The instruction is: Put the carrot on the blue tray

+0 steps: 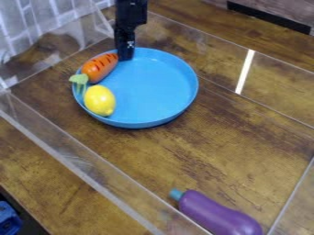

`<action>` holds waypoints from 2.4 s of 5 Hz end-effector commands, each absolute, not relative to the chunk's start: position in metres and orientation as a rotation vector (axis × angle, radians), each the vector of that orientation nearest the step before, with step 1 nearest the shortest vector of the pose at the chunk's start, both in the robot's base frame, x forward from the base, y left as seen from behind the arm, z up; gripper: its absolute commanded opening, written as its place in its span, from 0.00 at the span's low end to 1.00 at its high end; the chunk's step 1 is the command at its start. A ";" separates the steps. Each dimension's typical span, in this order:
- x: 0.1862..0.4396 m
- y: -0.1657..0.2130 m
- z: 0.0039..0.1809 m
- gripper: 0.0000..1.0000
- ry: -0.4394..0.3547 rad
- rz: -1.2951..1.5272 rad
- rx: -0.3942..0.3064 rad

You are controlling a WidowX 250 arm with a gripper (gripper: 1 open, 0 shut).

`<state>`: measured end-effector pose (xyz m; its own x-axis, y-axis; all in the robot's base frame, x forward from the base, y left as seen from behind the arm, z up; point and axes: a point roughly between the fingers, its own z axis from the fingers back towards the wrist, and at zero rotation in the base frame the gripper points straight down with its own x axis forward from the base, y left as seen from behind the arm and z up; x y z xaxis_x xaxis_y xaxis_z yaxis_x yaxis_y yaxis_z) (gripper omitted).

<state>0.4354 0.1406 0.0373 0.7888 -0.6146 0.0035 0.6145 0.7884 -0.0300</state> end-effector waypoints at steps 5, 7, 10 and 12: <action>0.441 0.091 0.116 1.00 -0.076 -0.764 0.038; 0.433 0.099 0.106 1.00 -0.079 -0.773 0.026; 0.413 0.126 0.071 0.00 -0.084 -0.845 0.016; 0.427 0.133 0.062 0.00 -0.086 -0.970 0.006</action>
<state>0.4190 0.1213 0.0306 0.5650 -0.8238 0.0467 0.8251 0.5638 -0.0379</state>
